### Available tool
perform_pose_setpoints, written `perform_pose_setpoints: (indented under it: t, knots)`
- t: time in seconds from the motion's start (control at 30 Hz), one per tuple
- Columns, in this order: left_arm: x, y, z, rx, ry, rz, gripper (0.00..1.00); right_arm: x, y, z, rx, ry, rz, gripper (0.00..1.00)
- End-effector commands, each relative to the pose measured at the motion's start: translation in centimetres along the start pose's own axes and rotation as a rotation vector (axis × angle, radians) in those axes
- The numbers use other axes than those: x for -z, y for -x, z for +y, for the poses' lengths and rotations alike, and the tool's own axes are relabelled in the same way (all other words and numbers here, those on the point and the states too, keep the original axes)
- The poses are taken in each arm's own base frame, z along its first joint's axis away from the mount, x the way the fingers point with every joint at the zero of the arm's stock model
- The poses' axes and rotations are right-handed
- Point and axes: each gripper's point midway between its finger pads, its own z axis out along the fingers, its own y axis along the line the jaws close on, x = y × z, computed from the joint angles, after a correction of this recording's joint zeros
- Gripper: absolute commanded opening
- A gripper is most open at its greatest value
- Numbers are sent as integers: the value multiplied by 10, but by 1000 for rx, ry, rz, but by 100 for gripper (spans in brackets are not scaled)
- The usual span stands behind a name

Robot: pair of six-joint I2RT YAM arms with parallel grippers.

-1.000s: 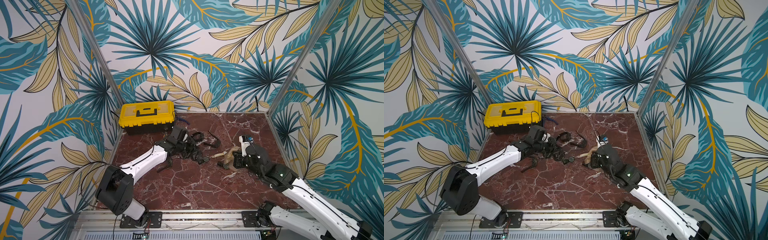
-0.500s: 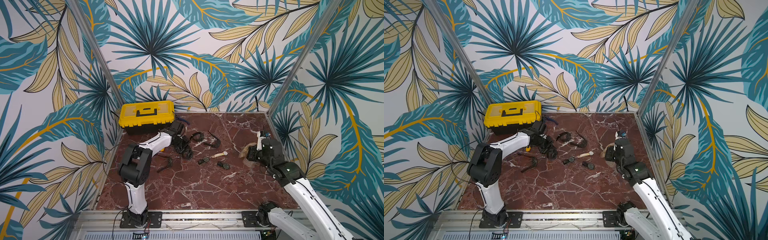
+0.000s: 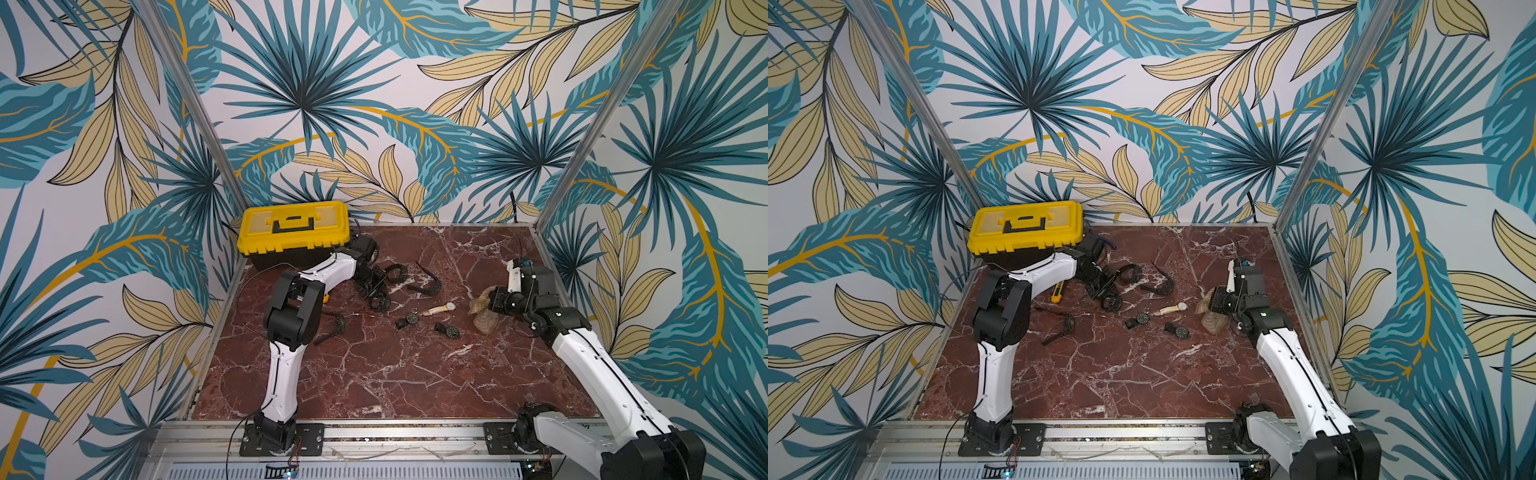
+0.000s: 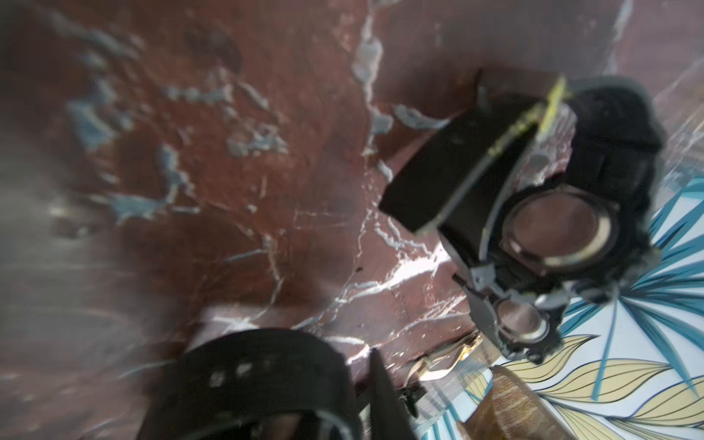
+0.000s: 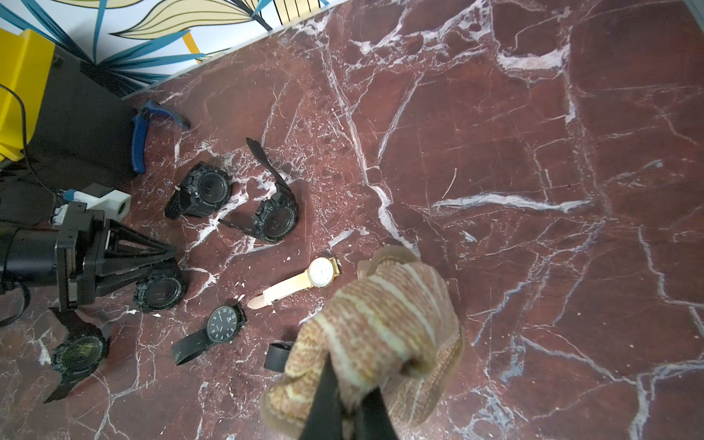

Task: Wipe the watch dial
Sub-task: Place the watch at the center of the board.

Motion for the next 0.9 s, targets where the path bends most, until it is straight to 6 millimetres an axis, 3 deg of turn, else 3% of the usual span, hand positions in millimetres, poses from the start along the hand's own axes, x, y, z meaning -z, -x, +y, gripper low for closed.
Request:
perform_pose_setpoints:
  t: [0.0, 0.13, 0.63, 0.73, 0.87]
  knots:
    - [6, -3, -16, 14, -18, -6, 34, -4, 2, 6, -2, 56, -8, 0]
    - [15, -4, -18, 14, -3, -39, 44, -6, 0, 7, -29, 78, -3, 0]
    - [52, -18, -5, -32, 76, -171, 51, 25, -5, 13, -39, 108, -10, 0]
    - [62, -21, -2, -52, 76, -197, 51, 31, -8, 16, -36, 122, -1, 0]
    - [91, -22, 5, -93, 90, -244, 51, 36, -9, 28, -43, 173, 25, 0]
